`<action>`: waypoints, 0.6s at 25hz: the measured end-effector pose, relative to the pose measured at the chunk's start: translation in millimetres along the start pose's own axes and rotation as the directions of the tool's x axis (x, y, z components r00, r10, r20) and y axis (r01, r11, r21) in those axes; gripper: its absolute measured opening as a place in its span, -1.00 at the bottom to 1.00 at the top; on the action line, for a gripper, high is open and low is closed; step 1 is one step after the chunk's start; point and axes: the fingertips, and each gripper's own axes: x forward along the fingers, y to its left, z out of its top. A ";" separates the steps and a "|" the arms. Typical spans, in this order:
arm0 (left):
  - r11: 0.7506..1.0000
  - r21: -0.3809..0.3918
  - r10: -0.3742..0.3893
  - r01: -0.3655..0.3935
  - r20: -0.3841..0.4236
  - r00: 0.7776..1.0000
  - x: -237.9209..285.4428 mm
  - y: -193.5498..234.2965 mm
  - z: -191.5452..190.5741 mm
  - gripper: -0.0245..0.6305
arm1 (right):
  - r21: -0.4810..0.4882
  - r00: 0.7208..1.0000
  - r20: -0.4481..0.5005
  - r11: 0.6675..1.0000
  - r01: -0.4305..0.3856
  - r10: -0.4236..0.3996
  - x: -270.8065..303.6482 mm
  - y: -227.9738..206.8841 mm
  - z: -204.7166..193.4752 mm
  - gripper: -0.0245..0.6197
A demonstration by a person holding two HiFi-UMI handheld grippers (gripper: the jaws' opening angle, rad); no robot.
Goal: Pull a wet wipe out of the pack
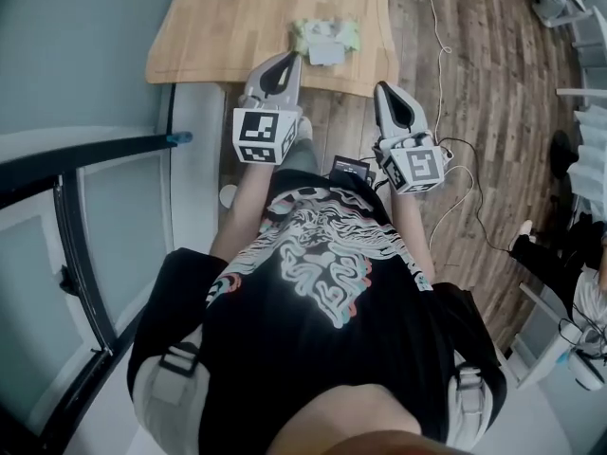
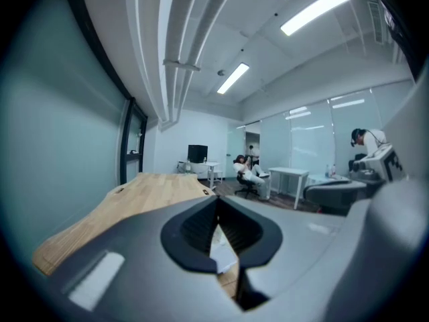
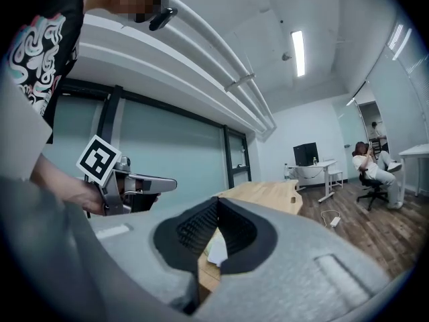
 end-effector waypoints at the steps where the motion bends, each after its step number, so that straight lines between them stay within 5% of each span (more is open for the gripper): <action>1: 1.000 -0.002 -0.004 0.004 -0.004 1.000 7.5 5.0 -0.1 -0.95 | 0.002 1.000 -0.005 1.000 0.004 -0.004 7.7 -4.0 -0.6 -0.93; 15: 0.997 -0.039 -0.062 0.059 -0.062 0.996 86.2 75.3 -6.2 -0.95 | 0.015 0.996 -0.091 1.000 0.002 -0.001 114.6 -26.0 -14.6 -0.93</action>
